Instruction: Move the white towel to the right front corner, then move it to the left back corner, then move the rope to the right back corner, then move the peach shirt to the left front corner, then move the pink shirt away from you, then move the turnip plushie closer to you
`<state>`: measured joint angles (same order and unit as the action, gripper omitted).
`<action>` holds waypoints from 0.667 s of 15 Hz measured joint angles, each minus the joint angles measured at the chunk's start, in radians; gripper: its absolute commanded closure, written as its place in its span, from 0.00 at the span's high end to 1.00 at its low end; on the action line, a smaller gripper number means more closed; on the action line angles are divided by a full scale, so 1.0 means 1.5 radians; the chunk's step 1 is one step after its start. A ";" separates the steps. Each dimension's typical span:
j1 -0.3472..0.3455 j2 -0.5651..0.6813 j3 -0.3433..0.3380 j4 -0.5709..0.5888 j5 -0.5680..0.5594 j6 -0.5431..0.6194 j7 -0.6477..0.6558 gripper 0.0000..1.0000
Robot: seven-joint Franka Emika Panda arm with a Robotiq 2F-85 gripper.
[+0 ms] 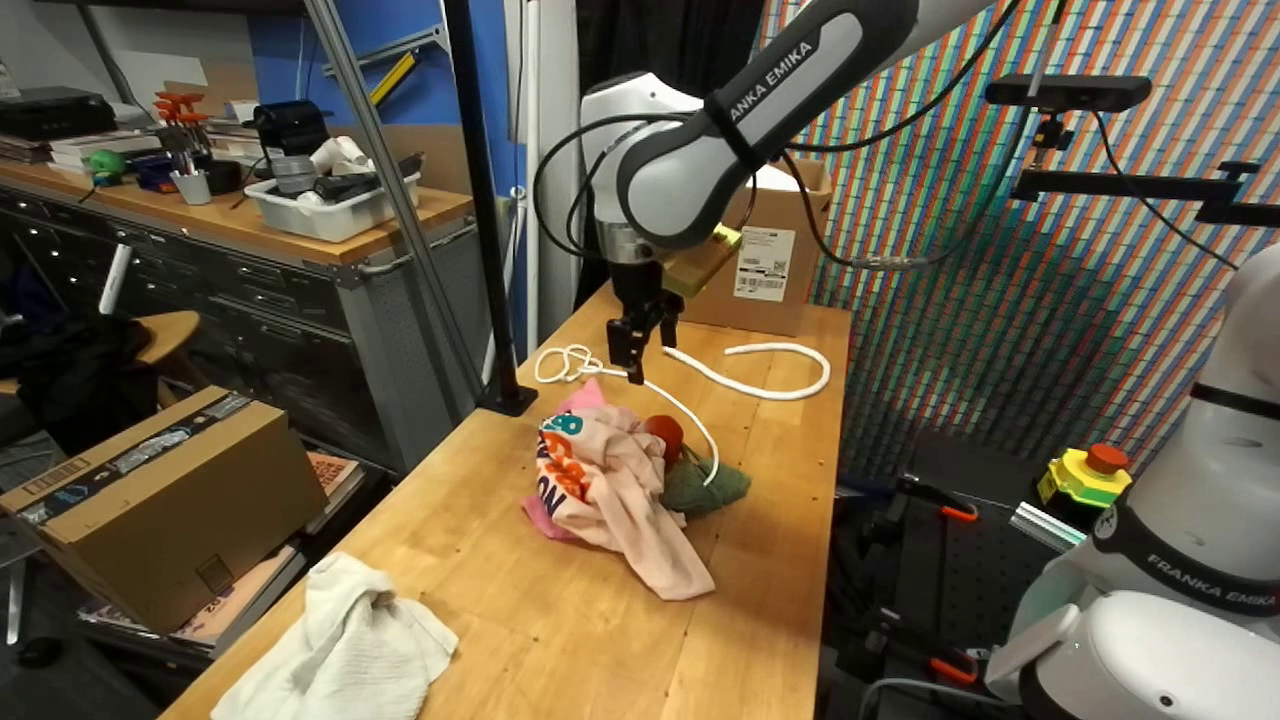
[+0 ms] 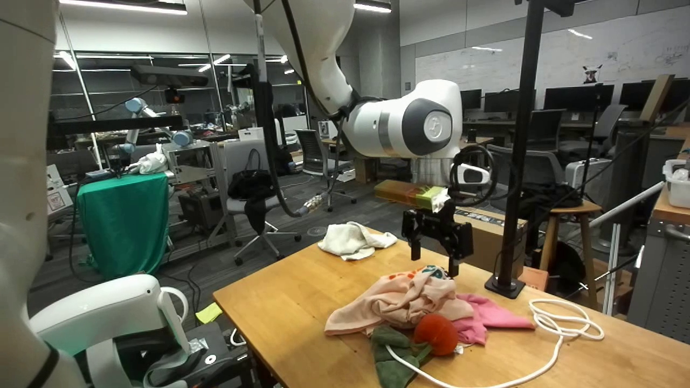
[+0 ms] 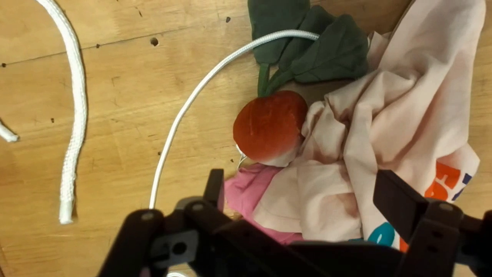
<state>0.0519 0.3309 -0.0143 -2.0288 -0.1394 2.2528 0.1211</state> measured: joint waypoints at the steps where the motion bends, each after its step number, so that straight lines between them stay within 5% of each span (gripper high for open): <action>1: 0.000 -0.007 0.002 -0.022 0.000 0.022 -0.003 1.00; 10: 0.037 -0.020 0.032 -0.142 0.000 0.205 0.011 1.00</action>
<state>0.1071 0.3006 0.0336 -2.2411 -0.1395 2.5600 0.1382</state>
